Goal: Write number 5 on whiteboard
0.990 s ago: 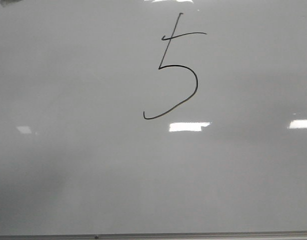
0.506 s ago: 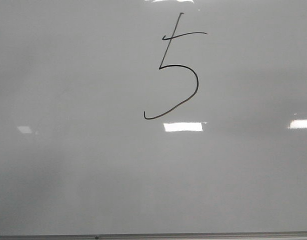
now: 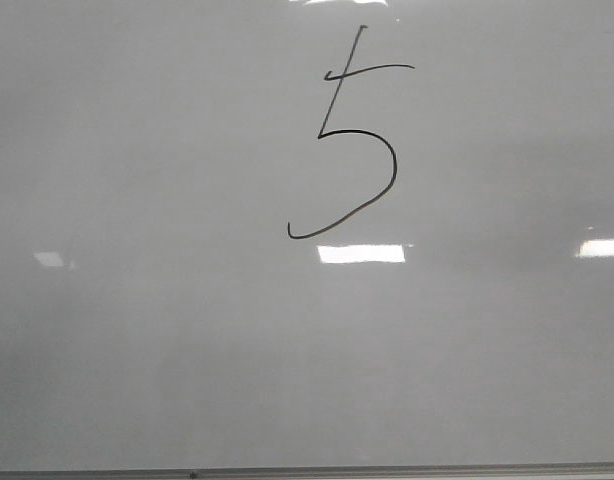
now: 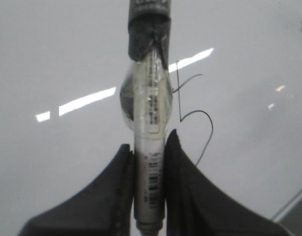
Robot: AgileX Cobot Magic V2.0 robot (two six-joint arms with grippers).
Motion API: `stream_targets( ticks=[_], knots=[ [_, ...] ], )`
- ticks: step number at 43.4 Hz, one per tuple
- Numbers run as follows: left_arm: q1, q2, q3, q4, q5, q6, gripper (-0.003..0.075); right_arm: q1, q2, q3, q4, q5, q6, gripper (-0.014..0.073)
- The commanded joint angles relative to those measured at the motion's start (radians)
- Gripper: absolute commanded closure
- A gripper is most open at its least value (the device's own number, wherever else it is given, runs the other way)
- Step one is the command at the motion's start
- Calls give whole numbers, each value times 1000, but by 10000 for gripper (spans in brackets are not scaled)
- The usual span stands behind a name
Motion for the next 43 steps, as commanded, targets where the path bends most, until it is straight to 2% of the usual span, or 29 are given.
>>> stream_targets(
  ticks=[1,5,9,14,20,24,43],
  knots=[
    [39,23,-12,-14,-165,-65,690,-7,9,-23,20,-78,1,654],
    [112,45,9,91,-216,-201,690,-7,9,-23,20,-78,1,654],
    [220,63,28,237,-216,-391,690,-7,9,-23,20,-78,1,654],
    [322,87,42,366,-214,-539,689,-7,9,-23,20,-78,1,654],
    [397,145,45,569,-245,-795,690,-7,9,-23,20,-78,1,654],
    [430,200,45,669,-286,-906,689,-7,9,-23,20,-78,1,654],
    [546,556,45,792,-563,-920,690,-7,9,-23,20,-78,1,654]
  ],
)
